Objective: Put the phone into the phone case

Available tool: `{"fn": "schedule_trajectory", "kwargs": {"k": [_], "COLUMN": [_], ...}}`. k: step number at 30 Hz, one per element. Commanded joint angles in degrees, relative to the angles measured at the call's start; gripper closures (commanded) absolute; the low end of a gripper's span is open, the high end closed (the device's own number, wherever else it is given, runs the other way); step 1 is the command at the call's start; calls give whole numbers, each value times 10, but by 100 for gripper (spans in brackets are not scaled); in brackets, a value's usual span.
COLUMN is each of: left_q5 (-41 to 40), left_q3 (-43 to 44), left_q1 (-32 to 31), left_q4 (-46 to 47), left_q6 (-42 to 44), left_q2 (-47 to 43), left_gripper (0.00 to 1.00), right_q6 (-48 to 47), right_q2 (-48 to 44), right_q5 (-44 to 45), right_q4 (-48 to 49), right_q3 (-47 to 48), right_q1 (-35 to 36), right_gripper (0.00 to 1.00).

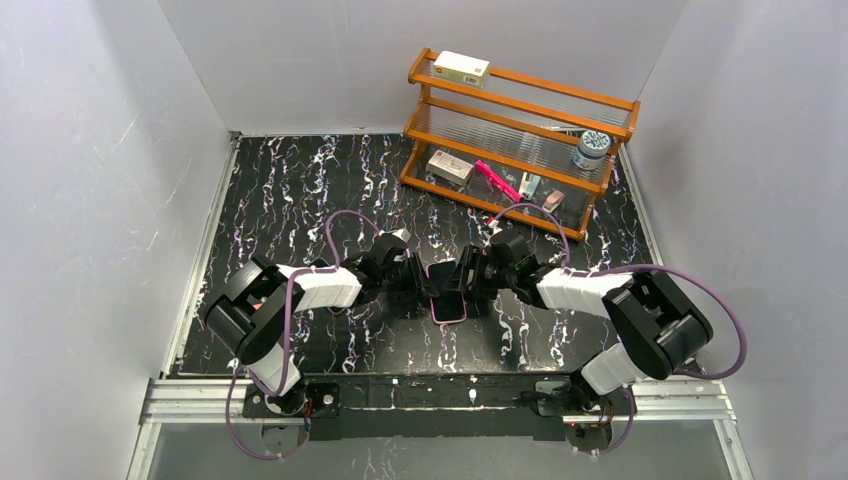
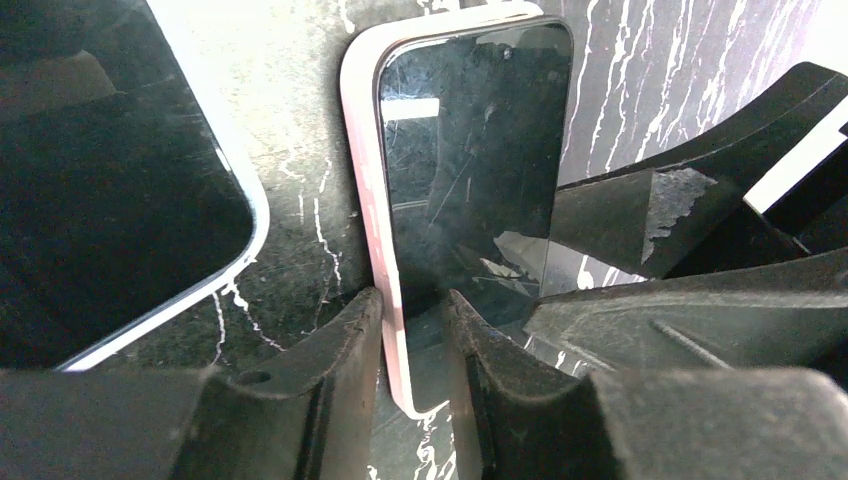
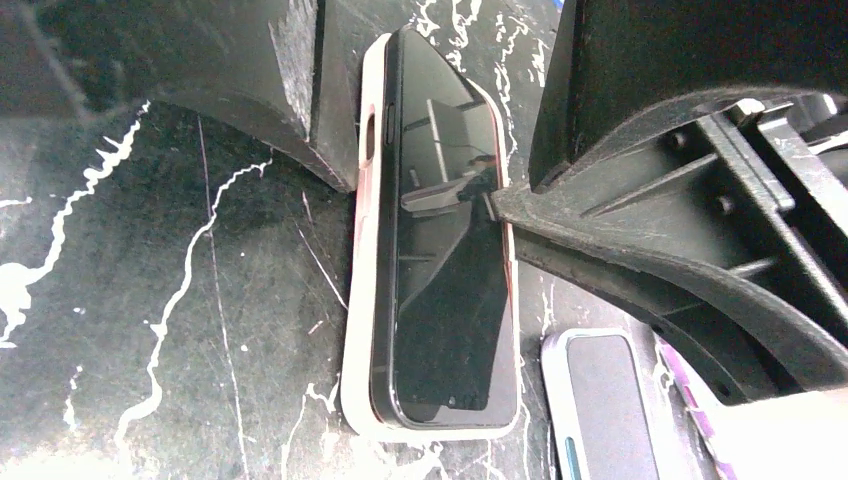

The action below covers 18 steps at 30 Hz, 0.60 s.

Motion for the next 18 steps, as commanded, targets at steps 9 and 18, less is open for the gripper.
{"fn": "schedule_trajectory", "kwargs": {"k": [9, 18], "left_q5": [34, 17], "left_q3": [-42, -36], "left_q1": [0, 0], "left_q4": [-19, -50], "left_q6": [5, 32], "left_q2": [-1, -3], "left_gripper": [78, 78], "right_q6": [128, 168], "right_q2": [40, 6], "right_q5": [-155, -185], "right_q4": [227, 306], "right_q3": [-38, -86], "right_q1": [-15, -24], "right_gripper": [30, 31]}}
